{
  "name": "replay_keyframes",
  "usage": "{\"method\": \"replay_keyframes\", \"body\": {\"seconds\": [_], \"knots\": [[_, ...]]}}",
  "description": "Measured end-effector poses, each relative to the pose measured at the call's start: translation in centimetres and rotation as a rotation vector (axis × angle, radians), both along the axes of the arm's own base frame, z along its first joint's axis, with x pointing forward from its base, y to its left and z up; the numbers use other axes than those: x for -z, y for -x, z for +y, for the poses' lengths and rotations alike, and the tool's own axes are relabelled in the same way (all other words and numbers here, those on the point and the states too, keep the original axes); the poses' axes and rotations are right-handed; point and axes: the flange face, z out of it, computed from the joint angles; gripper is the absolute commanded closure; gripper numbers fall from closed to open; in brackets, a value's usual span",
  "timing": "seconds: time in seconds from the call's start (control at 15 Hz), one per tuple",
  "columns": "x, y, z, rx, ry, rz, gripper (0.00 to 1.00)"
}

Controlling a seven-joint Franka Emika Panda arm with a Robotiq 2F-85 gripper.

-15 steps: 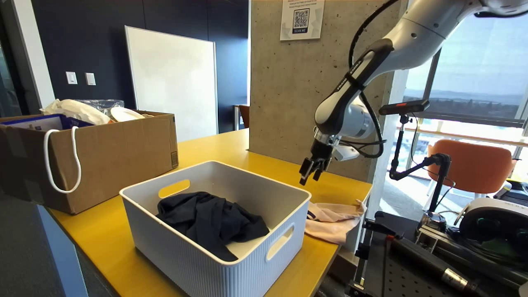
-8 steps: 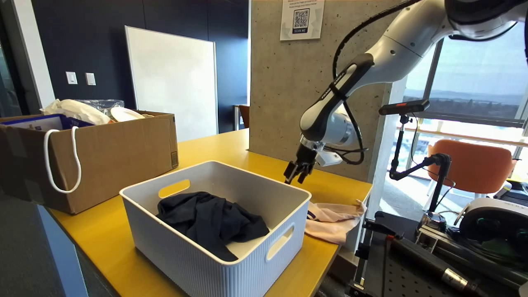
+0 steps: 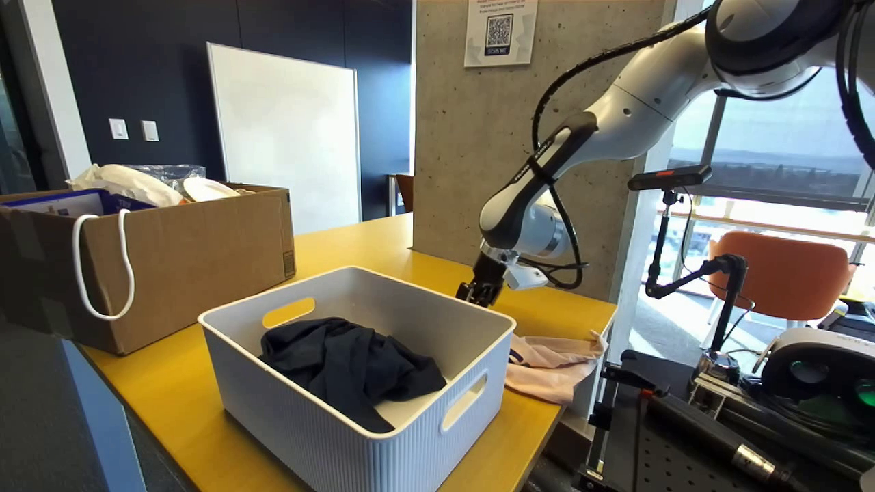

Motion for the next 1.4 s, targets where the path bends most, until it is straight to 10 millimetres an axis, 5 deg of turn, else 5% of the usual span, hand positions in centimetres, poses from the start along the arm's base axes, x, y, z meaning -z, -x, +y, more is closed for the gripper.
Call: {"method": "replay_keyframes", "body": {"seconds": [0.4, 0.87, 0.93, 1.13, 1.4], "knots": [[0.4, -0.3, 0.6, 0.005, 0.005, -0.03, 0.99], [-1.8, 1.6, -0.2, 0.008, 0.071, -0.084, 0.98], [-2.6, 1.8, -0.4, 0.007, 0.083, -0.092, 0.68], [-4.5, 2.3, -1.1, 0.012, 0.103, -0.107, 0.54], [-4.1, 2.9, -0.4, 0.008, 0.089, -0.093, 0.25]]}}
